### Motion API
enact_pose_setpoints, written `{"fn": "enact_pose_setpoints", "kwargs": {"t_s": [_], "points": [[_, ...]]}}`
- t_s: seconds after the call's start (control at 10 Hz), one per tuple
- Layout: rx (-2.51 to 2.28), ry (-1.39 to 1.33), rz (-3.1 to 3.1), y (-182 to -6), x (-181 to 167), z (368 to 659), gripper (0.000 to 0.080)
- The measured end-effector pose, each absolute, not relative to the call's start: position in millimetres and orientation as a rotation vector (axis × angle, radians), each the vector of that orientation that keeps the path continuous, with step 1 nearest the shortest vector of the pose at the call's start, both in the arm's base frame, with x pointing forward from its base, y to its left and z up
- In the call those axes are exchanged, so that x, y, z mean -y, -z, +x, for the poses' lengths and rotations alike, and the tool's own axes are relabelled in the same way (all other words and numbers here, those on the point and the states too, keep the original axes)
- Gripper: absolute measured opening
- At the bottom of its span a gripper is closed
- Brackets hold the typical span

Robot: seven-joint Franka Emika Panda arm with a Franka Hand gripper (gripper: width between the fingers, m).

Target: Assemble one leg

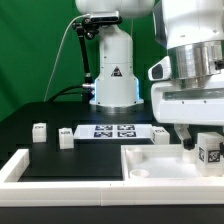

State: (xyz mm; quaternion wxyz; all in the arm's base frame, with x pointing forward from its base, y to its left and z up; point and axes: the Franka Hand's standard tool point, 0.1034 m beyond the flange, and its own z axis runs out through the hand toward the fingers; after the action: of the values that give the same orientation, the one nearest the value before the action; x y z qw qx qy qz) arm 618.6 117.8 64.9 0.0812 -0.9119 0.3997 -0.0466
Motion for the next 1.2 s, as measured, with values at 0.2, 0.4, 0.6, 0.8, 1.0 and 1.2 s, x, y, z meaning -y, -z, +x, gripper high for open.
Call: {"fn": "enact_pose_setpoints", "kwargs": {"t_s": [0.2, 0.4, 0.6, 0.8, 1.0, 1.2], "points": [[-0.806, 0.124, -2.914, -70.2, -123.6, 622.5, 0.0649], [-0.498, 0.101, -3.012, -72.5, -123.7, 626.8, 0.0649], [-0.178, 0.109, -3.064, -72.5, -122.2, 629.6, 0.0649], [0.083, 0.123, -3.08, -72.3, -120.4, 630.1, 0.0649], [0.124, 0.124, -3.079, -71.7, -119.1, 629.7, 0.0649], [0.123, 0.124, -3.079, -71.7, -118.7, 629.8, 0.0391]]}}
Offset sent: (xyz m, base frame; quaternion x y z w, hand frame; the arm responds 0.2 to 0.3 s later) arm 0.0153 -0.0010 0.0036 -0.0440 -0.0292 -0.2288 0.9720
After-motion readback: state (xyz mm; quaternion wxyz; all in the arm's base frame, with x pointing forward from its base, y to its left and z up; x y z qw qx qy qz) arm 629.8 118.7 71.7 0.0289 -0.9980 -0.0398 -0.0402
